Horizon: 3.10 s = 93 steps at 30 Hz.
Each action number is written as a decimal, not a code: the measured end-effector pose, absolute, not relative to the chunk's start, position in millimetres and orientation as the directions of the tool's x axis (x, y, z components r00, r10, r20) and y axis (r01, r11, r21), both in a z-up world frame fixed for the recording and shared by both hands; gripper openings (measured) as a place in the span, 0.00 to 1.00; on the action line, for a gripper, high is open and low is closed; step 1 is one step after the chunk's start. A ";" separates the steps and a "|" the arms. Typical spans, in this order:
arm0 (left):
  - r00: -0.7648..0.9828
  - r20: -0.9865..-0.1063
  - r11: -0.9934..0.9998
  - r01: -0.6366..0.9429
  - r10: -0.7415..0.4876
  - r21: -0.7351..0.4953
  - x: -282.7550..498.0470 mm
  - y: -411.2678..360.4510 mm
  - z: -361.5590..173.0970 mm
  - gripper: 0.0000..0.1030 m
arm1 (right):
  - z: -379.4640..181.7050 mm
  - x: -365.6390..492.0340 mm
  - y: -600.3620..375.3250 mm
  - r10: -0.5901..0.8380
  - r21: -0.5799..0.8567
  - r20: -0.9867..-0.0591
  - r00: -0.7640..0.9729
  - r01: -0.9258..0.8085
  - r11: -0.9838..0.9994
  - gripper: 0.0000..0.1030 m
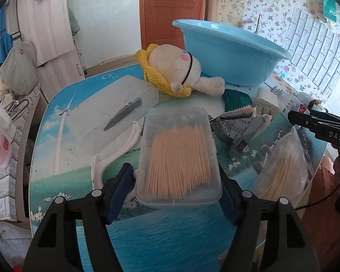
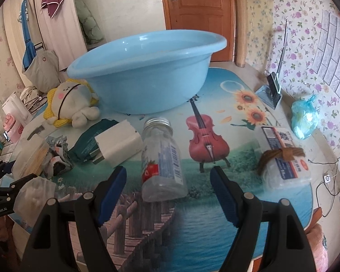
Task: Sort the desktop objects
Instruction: 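Lift the toothpick box with the left tool while the right tool grasps the glass bottle, then drop the toothpick box and glass bottle into the blue basin, opening both tools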
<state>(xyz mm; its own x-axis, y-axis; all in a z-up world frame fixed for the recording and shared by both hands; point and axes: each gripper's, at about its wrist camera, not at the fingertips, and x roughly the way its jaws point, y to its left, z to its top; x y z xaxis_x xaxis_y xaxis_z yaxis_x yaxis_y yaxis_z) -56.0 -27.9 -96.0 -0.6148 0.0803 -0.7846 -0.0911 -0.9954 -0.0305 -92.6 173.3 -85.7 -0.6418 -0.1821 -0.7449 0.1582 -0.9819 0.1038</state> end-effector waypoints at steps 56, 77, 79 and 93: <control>-0.634 -0.767 -0.992 -0.121 0.097 -0.026 -72.2 -22.2 -93.8 0.84 | -76.5 -74.8 178.3 -0.226 0.120 -0.704 -0.673 0.201 -0.972 0.38; -0.722 -0.680 -0.991 -0.110 0.131 -0.074 -66.3 -28.1 -38.8 0.59 | -37.7 -58.0 186.0 -0.236 0.140 -0.615 -0.753 0.191 -0.972 0.38; -0.727 -0.672 -0.990 -0.111 0.140 -0.087 -65.2 -28.7 -32.2 0.59 | -30.3 -55.5 189.0 -0.236 0.144 -0.599 -0.765 0.187 -0.972 0.38; -0.736 -0.651 -0.982 -0.165 0.186 -0.095 -100.6 -5.5 -2.3 0.59 | -3.3 -72.9 198.8 -0.282 0.192 -0.530 -0.800 0.211 -0.959 0.38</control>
